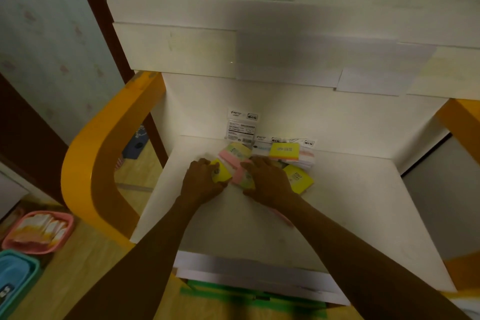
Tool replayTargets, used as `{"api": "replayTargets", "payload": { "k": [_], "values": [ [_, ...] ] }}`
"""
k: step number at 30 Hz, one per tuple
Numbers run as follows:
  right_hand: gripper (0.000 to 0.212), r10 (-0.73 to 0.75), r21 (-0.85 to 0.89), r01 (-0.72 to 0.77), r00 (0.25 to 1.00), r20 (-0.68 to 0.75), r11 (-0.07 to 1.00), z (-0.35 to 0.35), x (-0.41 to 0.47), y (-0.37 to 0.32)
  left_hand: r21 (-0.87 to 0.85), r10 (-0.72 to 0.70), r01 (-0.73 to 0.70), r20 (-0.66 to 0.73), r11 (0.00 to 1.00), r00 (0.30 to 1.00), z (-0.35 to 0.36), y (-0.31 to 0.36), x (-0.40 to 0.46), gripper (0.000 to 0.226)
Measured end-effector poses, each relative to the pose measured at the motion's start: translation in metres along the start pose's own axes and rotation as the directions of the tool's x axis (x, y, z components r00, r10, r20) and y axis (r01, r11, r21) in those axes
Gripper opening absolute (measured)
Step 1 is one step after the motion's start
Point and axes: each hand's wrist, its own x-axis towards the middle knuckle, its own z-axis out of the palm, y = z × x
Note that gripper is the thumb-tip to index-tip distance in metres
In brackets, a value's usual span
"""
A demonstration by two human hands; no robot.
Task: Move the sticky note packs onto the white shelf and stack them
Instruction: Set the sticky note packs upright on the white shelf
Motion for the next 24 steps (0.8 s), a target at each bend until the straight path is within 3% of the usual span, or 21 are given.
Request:
{"api": "replayTargets", "payload": {
  "k": [15,20,24],
  "values": [
    [0.055,-0.015,-0.024,0.014,1.0,-0.021,1.0,-0.01,-0.003,-0.001,-0.019,0.018,-0.017,0.05,1.0,0.999,-0.008,-0.001,-0.001,0.053],
    [0.059,-0.018,-0.034,0.016,0.997,-0.077,0.999,-0.054,-0.01,0.013,-0.037,0.067,-0.065,0.053,0.997,0.996,-0.033,0.012,-0.002,0.032],
    [0.065,0.022,-0.028,-0.024,0.996,-0.089,0.999,-0.103,-0.016,0.024,0.003,0.166,-0.166,0.025,0.986,0.986,-0.072,0.044,0.006,0.042]
  ]
}}
